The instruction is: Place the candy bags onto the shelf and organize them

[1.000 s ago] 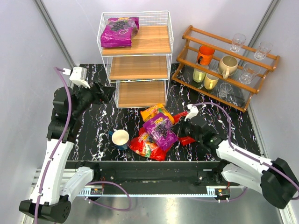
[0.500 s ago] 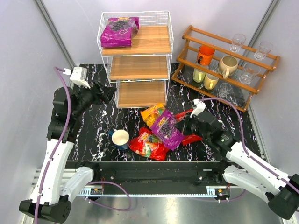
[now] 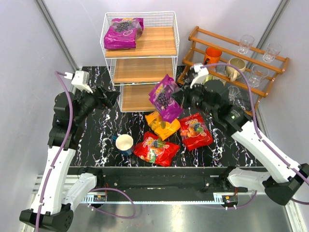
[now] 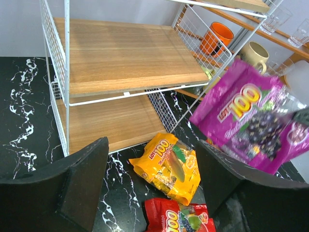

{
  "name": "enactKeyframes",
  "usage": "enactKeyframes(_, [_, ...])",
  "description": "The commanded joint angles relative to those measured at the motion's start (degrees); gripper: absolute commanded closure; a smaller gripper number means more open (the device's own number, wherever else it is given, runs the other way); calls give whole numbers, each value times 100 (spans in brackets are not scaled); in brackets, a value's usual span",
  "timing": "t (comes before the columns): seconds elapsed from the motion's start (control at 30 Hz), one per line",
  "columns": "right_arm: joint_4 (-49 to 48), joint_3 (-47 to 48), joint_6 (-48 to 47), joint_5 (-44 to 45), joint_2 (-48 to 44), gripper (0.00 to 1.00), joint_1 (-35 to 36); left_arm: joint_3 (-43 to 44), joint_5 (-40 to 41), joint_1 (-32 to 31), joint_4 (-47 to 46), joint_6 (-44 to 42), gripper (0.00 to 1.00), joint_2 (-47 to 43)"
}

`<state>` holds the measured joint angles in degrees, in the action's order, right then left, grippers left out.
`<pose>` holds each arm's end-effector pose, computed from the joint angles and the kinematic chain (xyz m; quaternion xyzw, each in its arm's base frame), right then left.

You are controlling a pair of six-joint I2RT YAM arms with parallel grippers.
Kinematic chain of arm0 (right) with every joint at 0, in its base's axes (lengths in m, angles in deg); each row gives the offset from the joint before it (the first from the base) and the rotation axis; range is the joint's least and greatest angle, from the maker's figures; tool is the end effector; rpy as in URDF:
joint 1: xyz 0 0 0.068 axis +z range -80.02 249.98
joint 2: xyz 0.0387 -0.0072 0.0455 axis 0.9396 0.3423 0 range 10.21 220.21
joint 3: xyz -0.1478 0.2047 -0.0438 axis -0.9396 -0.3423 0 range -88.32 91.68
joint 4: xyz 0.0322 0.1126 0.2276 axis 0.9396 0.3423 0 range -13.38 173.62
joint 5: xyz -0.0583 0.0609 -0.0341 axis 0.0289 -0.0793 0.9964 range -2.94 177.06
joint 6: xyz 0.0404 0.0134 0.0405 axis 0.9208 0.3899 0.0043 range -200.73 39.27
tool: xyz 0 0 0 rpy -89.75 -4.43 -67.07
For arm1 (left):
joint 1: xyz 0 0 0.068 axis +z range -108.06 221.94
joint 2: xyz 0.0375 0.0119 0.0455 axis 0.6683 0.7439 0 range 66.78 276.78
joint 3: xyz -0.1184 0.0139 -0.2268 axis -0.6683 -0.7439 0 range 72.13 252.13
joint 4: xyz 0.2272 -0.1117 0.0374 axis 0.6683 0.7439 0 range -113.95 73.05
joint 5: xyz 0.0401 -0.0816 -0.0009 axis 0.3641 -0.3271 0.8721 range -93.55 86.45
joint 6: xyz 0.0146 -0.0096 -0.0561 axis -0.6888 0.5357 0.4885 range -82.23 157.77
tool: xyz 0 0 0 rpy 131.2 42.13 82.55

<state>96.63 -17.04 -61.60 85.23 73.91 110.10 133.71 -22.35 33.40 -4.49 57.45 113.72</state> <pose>0.1931 0.1644 0.4007 -0.1517 0.7645 0.3204 0.5384 0.1775 -0.0406 0.4027 0.0395 0.7336 -0.2794 0.6182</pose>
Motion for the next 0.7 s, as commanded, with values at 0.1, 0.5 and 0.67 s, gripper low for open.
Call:
enactKeyframes(0.1, [-595, 2289, -621, -546, 844, 100, 14, -41, 62, 10, -312, -105, 25, -185])
enactKeyframes(0.5, [-761, 4593, -920, -199, 2119, 100, 14, -59, 18, 10, -312, -96, 25, -176])
enactKeyframes(0.67, [-911, 5638, -1228, 437, 2945, 100, 14, -23, 35, 10, -320, -114, 25, -176])
